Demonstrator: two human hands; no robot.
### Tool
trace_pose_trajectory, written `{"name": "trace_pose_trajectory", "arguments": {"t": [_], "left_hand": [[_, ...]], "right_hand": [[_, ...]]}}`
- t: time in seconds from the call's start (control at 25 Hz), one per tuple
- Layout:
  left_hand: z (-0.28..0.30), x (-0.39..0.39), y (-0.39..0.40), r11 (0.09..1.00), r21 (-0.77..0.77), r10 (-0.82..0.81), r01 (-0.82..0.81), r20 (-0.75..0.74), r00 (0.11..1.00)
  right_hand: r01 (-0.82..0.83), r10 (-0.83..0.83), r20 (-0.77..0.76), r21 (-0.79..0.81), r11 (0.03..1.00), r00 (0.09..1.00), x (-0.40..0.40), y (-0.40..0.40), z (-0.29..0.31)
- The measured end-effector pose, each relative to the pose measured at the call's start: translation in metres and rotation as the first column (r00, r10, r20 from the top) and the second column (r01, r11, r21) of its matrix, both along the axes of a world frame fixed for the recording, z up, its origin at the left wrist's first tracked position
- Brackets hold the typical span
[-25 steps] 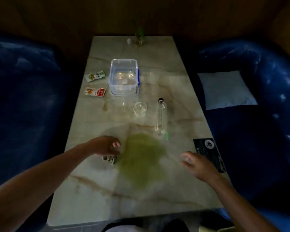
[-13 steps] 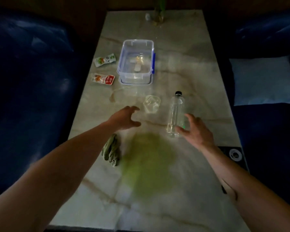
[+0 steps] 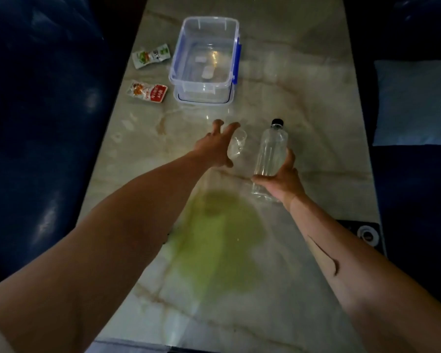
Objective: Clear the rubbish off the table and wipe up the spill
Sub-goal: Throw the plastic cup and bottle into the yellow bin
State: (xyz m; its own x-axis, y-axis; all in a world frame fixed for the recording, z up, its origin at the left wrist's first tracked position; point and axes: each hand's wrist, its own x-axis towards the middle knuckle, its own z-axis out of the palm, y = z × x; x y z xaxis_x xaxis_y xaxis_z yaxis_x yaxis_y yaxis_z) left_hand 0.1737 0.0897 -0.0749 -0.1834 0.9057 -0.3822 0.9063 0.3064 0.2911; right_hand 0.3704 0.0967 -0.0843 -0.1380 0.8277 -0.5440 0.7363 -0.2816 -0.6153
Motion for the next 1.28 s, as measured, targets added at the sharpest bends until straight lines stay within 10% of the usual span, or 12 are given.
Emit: {"name": "trace_pose_trajectory", "arguments": {"t": [0.2, 0.64, 1.28], "left_hand": [[-0.004, 0.002, -0.012, 0.994, 0.104, 0.024, -0.017, -0.064, 0.998], [0.032, 0.006, -0.090, 0.955, 0.178, 0.159, -0.238, 0.374, 0.914], [0.037, 0.151, -0.194, 0.994, 0.005, 0.058, -0.114, 0.842, 0.537]], "right_hand": [[0.090, -0.098, -0.099, -0.086, 0.992, 0.990, 0.007, -0.006, 0.007], [0.217, -0.240, -0.208, -0.126, 0.968, 0.948, 0.039, -0.093, 0.056], [0.582, -0.596, -0.259, -0.139, 0.802, 0.760, 0.177, -0.254, 0.080]]}}
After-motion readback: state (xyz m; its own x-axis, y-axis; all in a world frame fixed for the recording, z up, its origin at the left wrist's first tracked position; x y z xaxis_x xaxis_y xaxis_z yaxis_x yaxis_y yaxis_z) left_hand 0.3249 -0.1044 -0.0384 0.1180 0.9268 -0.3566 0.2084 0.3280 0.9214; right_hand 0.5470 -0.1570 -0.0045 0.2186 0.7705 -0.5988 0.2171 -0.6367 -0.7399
